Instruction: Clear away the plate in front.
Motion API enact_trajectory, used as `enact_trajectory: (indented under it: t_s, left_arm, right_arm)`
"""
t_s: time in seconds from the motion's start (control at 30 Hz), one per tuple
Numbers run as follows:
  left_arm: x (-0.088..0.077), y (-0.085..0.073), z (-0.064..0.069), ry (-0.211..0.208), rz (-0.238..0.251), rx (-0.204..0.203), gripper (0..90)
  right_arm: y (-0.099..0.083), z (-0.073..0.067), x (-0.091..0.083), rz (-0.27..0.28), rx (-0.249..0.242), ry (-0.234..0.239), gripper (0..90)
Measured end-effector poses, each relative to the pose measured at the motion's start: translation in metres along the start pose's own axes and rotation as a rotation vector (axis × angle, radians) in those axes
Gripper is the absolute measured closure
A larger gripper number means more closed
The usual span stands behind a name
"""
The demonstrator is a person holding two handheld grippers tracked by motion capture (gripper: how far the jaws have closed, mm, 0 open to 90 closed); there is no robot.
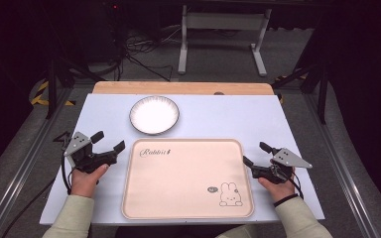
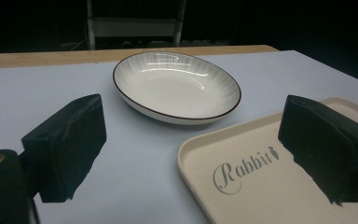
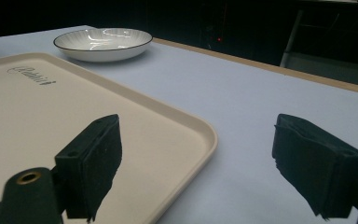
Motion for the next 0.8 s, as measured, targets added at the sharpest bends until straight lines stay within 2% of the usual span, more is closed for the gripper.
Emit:
enact_trajectory:
  t_s: [0.4,0.5,0.57,0.67,0.8]
  left_arm:
    - [0.014,0.011,0.007,-0.026,-0.011,0.014,9.8]
    - [0.018,0.014,0.006,-0.025,-0.014,0.002,10.2]
    - [0.022,0.014,0.005,-0.023,-0.034,-0.005,11.8]
    - [0.028,0.017,0.006,-0.035,-0.044,-0.022,12.6]
    - [0.036,0.022,0.009,-0.037,-0.056,-0.005,12.9]
  right_arm:
    - [0.0,0.001,0.0,0.0,0.0,-0.004,16.6]
    - [0.0,0.001,0.0,0.0,0.001,-0.004,16.6]
    - [0.0,0.001,0.0,0.001,0.002,-0.004,16.7]
    - [0.0,0.001,0.0,-0.001,0.004,-0.003,16.8]
    - [0.0,0.0,0.0,0.002,-0.001,-0.002,16.8]
Point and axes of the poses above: each handheld gripper's, and its own axes: x roughly forward along the jaws, y roughly out of its top, z roughly to its right, the point moved 10 cm from there along x, roughly forward along the jaws, and after that the axes turned 10 degrees about y, right-handed, at the moved point
